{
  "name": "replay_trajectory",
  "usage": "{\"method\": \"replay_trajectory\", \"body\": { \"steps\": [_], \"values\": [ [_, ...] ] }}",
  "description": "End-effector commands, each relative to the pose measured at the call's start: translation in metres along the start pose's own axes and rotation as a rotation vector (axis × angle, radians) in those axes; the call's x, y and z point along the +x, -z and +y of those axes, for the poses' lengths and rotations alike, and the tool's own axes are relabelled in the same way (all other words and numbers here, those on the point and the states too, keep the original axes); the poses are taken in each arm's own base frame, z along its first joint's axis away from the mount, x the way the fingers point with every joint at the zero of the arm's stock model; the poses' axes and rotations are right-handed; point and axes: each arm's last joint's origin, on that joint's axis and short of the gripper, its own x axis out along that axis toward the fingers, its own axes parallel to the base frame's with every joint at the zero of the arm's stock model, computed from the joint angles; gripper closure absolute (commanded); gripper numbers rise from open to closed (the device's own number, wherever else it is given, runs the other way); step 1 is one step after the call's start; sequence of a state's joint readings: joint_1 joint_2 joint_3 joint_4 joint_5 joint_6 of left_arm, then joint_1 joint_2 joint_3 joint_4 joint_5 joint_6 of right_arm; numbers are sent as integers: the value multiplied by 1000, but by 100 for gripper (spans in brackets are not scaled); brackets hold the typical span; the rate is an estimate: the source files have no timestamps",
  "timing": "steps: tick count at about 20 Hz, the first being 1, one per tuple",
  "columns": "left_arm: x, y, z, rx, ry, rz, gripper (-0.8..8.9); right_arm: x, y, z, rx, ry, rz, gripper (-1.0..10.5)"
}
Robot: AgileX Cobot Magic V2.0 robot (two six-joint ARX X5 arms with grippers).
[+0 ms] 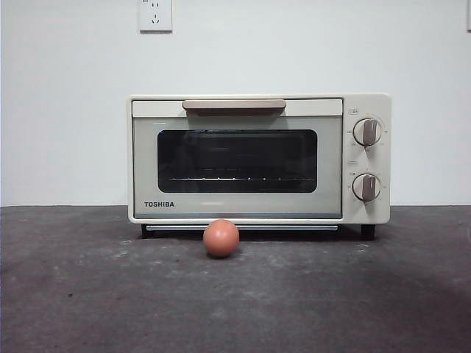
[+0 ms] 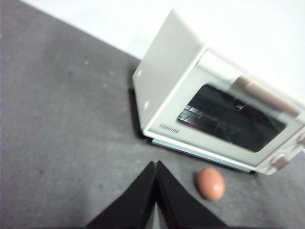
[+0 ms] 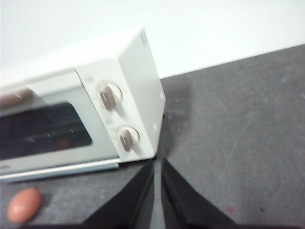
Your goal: Eggoven
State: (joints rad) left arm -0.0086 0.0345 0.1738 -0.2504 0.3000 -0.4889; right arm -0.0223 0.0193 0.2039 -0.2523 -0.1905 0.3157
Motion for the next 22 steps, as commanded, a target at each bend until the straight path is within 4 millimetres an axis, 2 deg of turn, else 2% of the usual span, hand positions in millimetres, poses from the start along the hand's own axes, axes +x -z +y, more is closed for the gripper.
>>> {"method": "replay_trajectory", "body": {
  "steps": [1,8,13,19,22],
  "values": [
    [-6,-17,-12,14,22,27,806,-7,-18,8,20,-21,26,942],
    [-10,-56,-38,111,99,177,806,-12,-56,26,1,-112,221,942],
    [-6,-79,-52,161,155,334,806,-8,-75,37,-60,-261,416,942],
    [-1,-89,-57,187,174,496,806,-2,-86,49,-107,-423,622,942],
    [-1,-89,-57,189,168,530,806,1,-88,54,-129,-469,672,942]
  ]
}}
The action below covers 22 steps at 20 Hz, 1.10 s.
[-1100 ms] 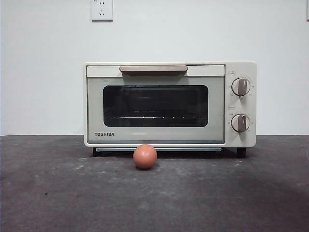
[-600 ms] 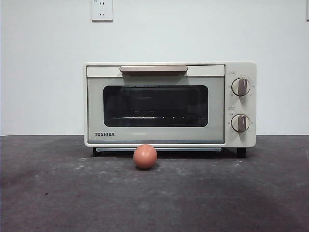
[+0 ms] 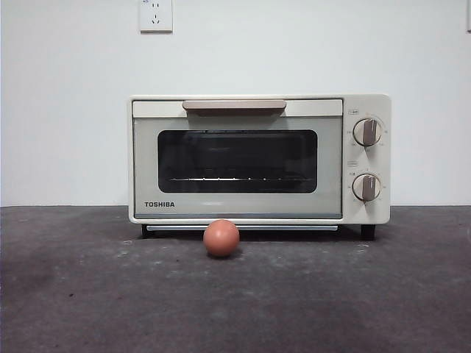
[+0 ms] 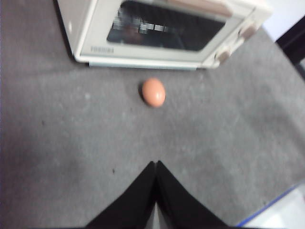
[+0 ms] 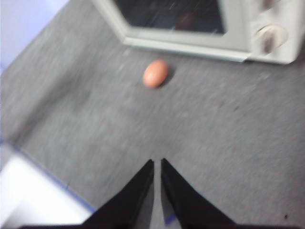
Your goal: Eggoven
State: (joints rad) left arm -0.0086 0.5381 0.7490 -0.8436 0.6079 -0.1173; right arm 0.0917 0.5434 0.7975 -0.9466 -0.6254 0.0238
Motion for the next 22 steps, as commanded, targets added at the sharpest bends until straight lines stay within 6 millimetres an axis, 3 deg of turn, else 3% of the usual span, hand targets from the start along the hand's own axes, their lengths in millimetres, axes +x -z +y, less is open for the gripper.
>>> {"method": "replay_trajectory", "body": {
  "steps": [1,4,7,14,18,22],
  "values": [
    [-3,-4,-3,59,5,-2,806,1,-5,5,-82,-37,15,942],
    [-3,-5,-3,61,6,-5,806,4,-6,6,-98,-63,27,907],
    [-3,-5,-3,61,6,-5,806,4,-9,7,-56,-69,4,556],
    [-3,-5,-3,65,6,-12,806,23,-28,4,51,-139,-6,582],
    [-3,-5,-3,65,6,-12,806,60,-46,14,43,-177,-3,582],
    [-3,-5,-3,65,6,-12,806,115,-54,33,41,-148,19,581]
  ]
}}
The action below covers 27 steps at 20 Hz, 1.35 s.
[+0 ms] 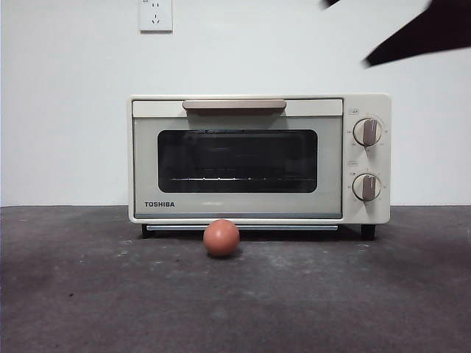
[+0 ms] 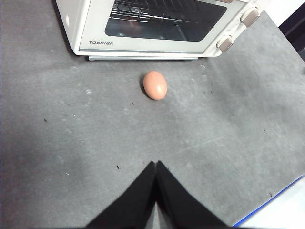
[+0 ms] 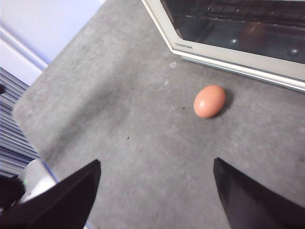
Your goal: Eggoven
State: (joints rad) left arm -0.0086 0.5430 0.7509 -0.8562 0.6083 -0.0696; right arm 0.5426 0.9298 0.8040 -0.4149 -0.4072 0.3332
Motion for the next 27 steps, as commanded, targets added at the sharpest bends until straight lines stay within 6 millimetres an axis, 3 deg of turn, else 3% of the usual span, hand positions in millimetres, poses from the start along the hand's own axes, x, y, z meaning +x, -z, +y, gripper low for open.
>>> {"method": "replay_trajectory", "body": {
  "steps": [1,7,12,21,27],
  "values": [
    [-4,-6,-3,26,6,-25,806,31,-9,9,34,10,-2,581],
    [-3,-5,-5,38,25,-15,806,118,-27,16,31,146,100,581],
    [-1,-5,-8,57,56,0,806,173,-33,9,24,310,180,581],
    [0,-4,-12,76,87,17,806,225,-11,-16,71,405,201,582],
    [2,-3,-15,91,114,33,806,244,-2,-31,100,437,184,582]
  ]
}}
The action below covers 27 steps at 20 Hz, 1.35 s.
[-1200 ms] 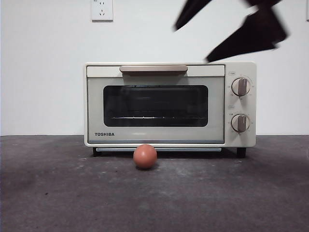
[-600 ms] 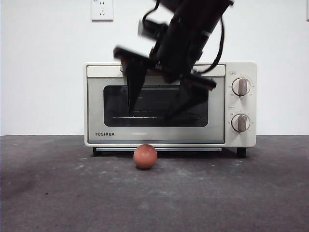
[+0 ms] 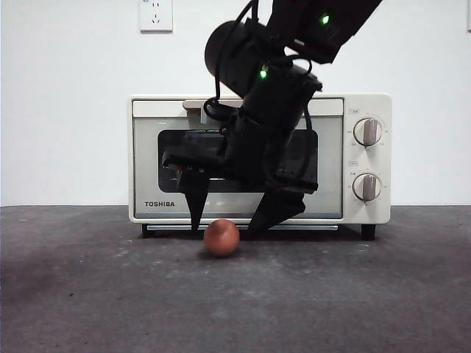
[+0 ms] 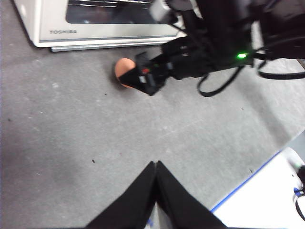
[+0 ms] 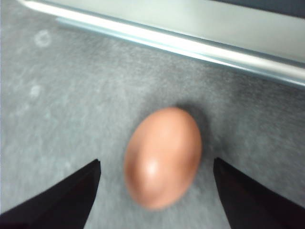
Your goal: Eggoven
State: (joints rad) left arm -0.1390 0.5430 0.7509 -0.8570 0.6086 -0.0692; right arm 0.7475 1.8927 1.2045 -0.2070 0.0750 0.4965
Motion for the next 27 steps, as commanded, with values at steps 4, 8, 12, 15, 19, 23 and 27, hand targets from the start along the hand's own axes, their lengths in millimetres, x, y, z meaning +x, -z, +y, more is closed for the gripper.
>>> {"method": "replay_trajectory", "body": {
  "steps": [4,8,12,15,19,23,27],
  "values": [
    [-3,-5,-5,35,24,-11,806,17,-2,-1,52,-1,-21,582],
    [-2,-5,-6,41,32,-8,806,19,-5,-1,59,-16,-52,590],
    [-2,-5,-6,43,35,-7,806,21,-4,-1,71,-15,-49,620],
    [-2,-5,-6,43,35,-7,806,27,-1,-4,74,-3,-32,620],
    [-2,-5,-6,43,35,-7,806,33,3,-5,80,5,-14,655],
    [-2,-5,-6,45,36,-9,806,33,4,-3,78,1,-14,802],
    [-2,-6,-6,49,36,-15,806,31,4,0,71,-18,-7,944]
  ]
}}
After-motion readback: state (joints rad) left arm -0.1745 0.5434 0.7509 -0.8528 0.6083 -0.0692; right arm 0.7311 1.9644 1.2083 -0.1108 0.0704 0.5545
